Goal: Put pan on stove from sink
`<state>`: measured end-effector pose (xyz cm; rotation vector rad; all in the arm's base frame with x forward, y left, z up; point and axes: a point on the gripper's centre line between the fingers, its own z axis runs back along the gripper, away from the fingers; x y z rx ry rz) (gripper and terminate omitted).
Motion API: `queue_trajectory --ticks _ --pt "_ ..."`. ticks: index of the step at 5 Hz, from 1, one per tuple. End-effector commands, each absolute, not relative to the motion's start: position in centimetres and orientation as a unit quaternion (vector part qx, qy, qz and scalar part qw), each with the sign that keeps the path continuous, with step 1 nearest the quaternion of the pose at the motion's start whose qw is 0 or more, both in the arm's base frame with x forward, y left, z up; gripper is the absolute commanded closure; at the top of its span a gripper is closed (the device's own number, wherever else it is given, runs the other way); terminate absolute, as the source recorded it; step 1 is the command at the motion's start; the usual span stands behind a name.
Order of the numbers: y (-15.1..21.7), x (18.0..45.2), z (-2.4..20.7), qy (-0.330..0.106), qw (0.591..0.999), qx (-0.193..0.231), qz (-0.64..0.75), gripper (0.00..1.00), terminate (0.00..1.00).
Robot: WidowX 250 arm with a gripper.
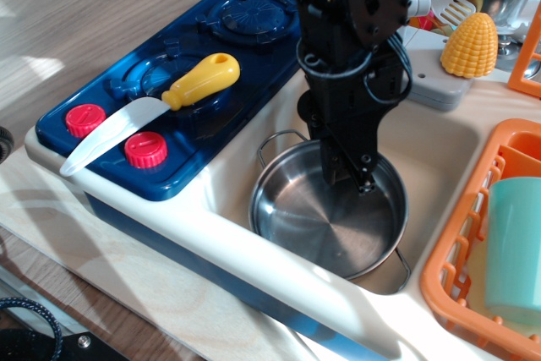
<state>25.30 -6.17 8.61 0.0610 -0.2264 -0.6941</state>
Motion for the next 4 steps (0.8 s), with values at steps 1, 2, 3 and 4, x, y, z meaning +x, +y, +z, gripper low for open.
queue_trajectory --ticks 1,2,3,4 --pt "-6.0 26.1 13.3 -0.121 0.933 0.045 -0.337 1.0 0.0" --pt "-4.5 25.7 15.7 -0.107 0.932 0.069 -0.34 1.0 0.0" --pt "-2.7 25.3 18.2 -0.098 0.929 0.102 -0.343 1.0 0.0" --pt "-0.4 26.1 19.9 -0.11 0.92 0.134 -0.351 1.0 0.0"
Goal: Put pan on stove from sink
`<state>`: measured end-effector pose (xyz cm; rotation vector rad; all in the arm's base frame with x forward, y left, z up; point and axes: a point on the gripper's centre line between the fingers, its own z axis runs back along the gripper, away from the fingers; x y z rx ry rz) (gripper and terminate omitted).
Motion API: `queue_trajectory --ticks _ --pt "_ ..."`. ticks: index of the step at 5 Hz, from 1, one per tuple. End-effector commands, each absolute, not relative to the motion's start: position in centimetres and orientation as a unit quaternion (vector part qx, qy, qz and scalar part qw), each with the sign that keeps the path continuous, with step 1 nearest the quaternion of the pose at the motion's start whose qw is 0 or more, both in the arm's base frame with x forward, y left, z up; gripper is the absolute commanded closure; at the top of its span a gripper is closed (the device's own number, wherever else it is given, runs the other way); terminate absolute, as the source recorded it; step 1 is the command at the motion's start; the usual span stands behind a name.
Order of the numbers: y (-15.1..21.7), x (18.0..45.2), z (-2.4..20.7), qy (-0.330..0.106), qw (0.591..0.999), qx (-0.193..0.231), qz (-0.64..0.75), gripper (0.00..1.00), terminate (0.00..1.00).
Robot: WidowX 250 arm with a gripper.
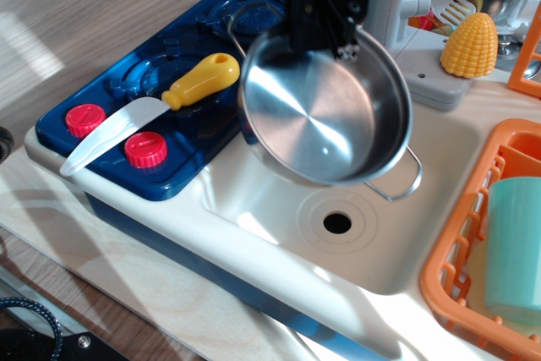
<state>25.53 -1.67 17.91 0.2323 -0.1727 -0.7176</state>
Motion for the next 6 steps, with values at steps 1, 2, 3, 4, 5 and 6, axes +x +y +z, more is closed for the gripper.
queue_trajectory --ticks 1,2,3,4,5,6 --pt "2.5 27.7 20.5 -0.127 0.908 0.15 -0.371 1.0 0.0" --pt "5.7 30.7 21.0 -0.145 0.891 0.158 -0.401 1.0 0.0" --pt "8.6 33.5 20.8 -0.156 0.882 0.143 -0.421 1.0 0.0" --pt "11.0 36.0 20.6 -0.163 0.872 0.128 -0.443 1.0 0.0" --pt "12.2 37.0 20.1 -0.163 0.874 0.107 -0.444 1.0 0.0" --pt "11.6 37.0 19.3 -0.16 0.886 0.083 -0.428 1.0 1.0"
